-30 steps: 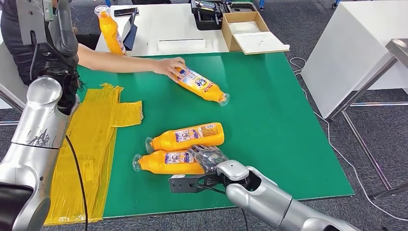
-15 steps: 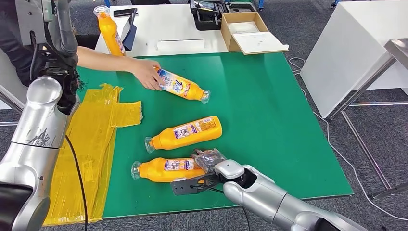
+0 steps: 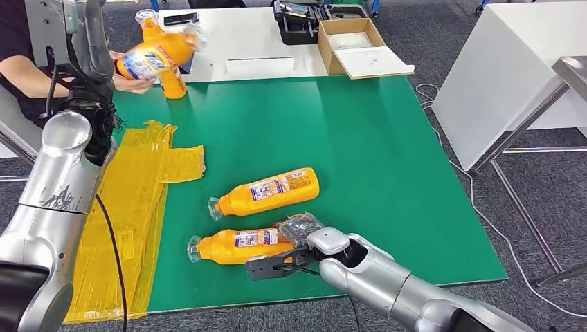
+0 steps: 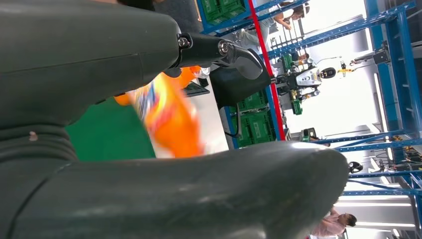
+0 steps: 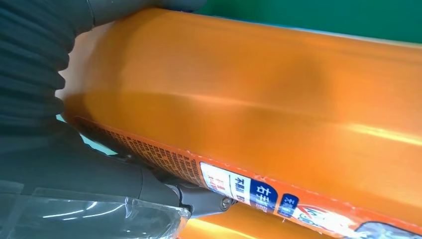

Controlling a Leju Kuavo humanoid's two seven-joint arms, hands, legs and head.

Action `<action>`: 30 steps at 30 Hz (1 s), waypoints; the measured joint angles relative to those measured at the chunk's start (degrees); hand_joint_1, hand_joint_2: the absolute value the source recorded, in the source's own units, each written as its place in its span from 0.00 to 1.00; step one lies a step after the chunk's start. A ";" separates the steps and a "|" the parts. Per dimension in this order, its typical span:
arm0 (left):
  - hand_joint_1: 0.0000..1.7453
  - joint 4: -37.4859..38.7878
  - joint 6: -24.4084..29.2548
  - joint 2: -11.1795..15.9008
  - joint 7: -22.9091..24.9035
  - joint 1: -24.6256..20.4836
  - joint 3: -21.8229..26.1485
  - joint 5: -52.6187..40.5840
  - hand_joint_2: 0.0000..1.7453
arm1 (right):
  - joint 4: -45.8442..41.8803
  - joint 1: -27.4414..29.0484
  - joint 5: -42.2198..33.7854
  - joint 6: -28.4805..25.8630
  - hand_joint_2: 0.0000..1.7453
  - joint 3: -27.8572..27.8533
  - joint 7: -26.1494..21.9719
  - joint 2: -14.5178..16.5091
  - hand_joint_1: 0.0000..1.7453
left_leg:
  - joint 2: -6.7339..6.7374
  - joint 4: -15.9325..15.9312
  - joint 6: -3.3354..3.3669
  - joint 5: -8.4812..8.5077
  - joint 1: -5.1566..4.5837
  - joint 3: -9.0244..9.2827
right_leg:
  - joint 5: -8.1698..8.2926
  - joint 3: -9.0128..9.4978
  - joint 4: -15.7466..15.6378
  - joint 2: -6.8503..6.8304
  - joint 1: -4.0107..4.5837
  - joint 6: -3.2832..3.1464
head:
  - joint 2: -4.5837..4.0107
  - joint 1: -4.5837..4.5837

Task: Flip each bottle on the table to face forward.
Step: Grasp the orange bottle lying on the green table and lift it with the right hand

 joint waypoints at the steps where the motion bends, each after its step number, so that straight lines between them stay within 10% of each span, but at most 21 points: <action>1: 0.00 0.10 -0.01 0.00 -0.08 0.00 0.00 0.00 0.00 | -0.01 -0.02 -0.29 -0.26 1.00 -0.03 0.00 -0.01 1.00 | 0.00 0.00 0.00 0.00 0.00 0.00 | 0.00 0.00 0.00 0.00 0.00 0.00 | 0.00 0.00; 20: 0.00 0.13 -0.61 3.04 -1.90 2.55 2.49 0.36 0.00 | -12.56 2.45 -12.19 -3.92 1.00 -7.65 1.14 -4.28 1.00 | -0.08 0.00 -0.02 0.04 0.00 -0.27 | 0.01 -0.17 0.09 0.02 0.00 -0.01 | 0.00 0.00; 30: 0.00 -2.70 -0.38 4.09 0.21 6.99 4.23 -5.90 0.00 | -27.38 5.61 -14.55 -5.13 1.00 -21.73 0.81 -9.37 1.00 | -0.15 0.01 -0.02 0.03 -0.01 -0.32 | 0.00 -0.25 0.05 -0.05 -0.04 -0.01 | 0.00 0.01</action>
